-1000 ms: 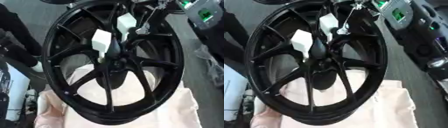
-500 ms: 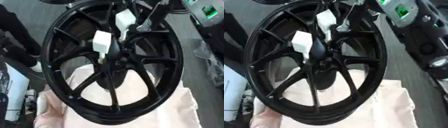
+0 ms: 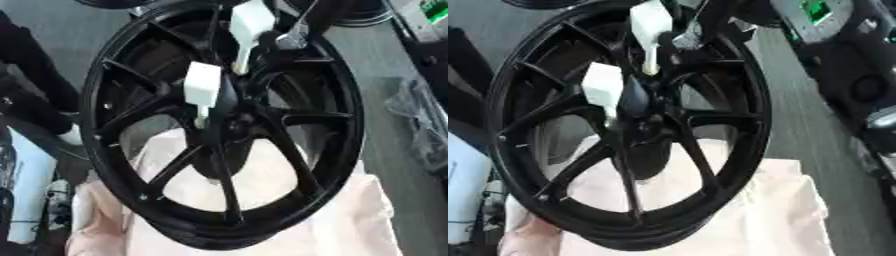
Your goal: Pull the pin out of the wheel hub.
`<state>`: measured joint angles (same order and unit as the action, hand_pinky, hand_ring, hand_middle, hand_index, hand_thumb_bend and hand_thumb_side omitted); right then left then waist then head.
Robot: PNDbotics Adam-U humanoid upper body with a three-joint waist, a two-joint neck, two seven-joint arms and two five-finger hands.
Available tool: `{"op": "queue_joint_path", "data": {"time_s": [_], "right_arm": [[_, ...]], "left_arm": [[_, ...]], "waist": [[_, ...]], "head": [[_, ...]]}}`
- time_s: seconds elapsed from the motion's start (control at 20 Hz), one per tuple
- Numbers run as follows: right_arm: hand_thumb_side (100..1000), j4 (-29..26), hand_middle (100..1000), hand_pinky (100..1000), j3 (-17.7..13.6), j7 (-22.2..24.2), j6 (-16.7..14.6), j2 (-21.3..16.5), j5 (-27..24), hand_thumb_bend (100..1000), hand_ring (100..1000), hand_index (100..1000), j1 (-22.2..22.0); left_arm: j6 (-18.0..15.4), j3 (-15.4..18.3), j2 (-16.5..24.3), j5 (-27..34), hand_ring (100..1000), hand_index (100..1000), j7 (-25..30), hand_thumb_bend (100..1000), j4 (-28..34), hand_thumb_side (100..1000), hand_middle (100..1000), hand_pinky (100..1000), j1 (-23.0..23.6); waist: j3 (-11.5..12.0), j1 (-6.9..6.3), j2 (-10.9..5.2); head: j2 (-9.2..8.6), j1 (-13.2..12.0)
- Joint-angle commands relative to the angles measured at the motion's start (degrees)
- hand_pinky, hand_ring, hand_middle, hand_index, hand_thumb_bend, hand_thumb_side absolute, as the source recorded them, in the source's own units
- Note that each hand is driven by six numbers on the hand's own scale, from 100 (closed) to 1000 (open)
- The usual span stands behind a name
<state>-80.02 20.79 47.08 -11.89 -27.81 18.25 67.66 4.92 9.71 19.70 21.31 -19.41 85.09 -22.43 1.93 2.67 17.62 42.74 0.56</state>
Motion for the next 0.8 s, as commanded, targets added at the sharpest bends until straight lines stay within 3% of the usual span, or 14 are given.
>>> {"op": "queue_joint_path", "data": {"time_s": [0.05, 0.35, 0.8], "right_arm": [[103, -2.2, 345, 671, -2.09, -1.18, 1.33, -2.95, -1.73, 100, 481, 427, 1.63], [100, -6.44, 346, 671, -6.46, -5.05, 3.82, -9.84, -5.28, 100, 481, 429, -0.3], [100, -10.84, 369, 670, -17.43, -13.54, 9.39, -23.87, -7.3, 100, 506, 425, -11.78]], "left_arm": [[0.14, 0.33, 1.61, -0.26, 738, 690, 0.05, 341, 0.8, 742, 686, 644, -0.62], [0.16, 0.6, 2.05, -0.43, 738, 691, -0.09, 338, 0.81, 745, 687, 644, -0.27], [-0.17, 1.71, 3.36, -0.63, 738, 691, -1.07, 334, 0.89, 746, 687, 644, 0.48]], "waist": [[-0.07, -0.15, -1.92], [-1.07, 0.12, -1.99], [-3.91, 0.23, -1.51]], "head": [[0.07, -0.21], [-0.43, -0.76], [-1.01, -4.21]]}}
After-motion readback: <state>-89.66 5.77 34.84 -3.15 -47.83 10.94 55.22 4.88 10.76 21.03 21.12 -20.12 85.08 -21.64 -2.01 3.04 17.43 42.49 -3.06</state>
